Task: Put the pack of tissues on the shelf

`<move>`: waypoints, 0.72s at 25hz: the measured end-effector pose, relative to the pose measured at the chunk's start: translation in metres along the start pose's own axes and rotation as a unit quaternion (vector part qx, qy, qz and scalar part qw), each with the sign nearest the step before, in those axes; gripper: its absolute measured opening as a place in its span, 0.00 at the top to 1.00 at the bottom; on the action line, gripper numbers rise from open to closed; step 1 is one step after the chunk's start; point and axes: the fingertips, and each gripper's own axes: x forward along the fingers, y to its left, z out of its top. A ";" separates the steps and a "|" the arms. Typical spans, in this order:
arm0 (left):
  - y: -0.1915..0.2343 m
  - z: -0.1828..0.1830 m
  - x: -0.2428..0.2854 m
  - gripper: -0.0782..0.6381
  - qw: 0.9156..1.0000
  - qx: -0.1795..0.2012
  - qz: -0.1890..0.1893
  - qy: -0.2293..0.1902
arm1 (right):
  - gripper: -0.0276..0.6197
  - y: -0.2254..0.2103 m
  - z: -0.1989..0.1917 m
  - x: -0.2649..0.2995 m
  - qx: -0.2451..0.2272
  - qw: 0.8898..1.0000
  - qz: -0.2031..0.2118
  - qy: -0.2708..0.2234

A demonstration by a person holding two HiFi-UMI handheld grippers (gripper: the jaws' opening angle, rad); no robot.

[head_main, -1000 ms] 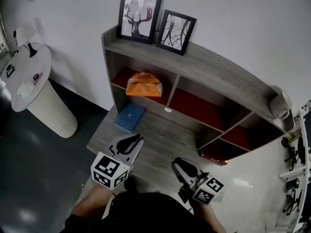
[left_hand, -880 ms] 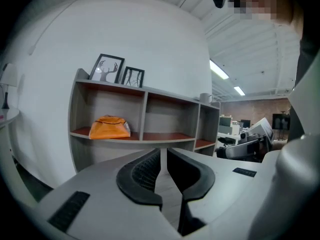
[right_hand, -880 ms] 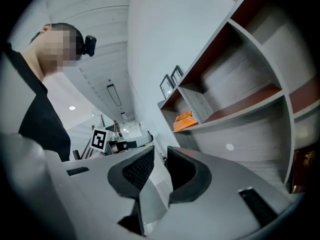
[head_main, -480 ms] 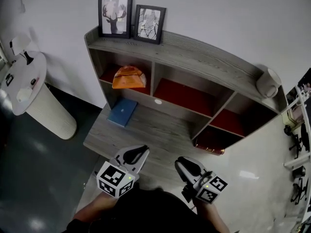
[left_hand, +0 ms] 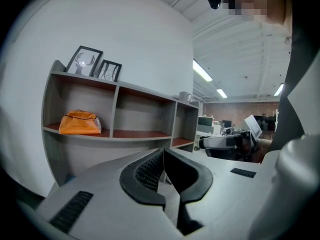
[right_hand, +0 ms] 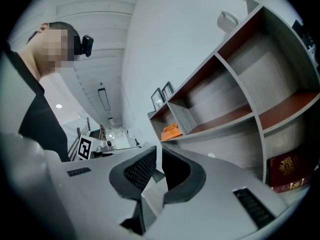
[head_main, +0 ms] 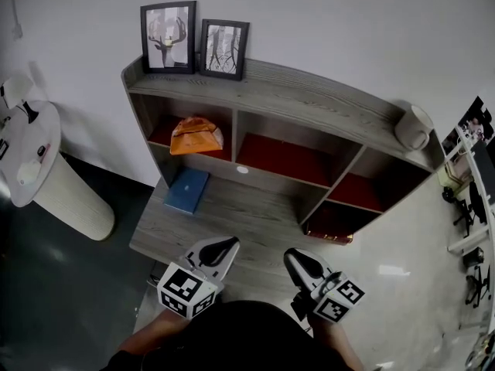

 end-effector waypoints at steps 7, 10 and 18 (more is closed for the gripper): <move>0.008 0.001 -0.001 0.87 1.000 -0.004 -0.003 -0.004 | 0.92 -0.002 0.005 0.004 -0.016 1.000 -0.007 -0.002; 0.012 0.001 -0.002 0.87 1.000 -0.005 0.000 -0.004 | 0.93 -0.001 0.004 0.008 -0.023 1.000 -0.005 0.003; 0.021 0.003 -0.005 0.87 1.000 -0.006 0.010 -0.007 | 0.93 0.000 0.002 0.016 -0.020 1.000 0.002 0.009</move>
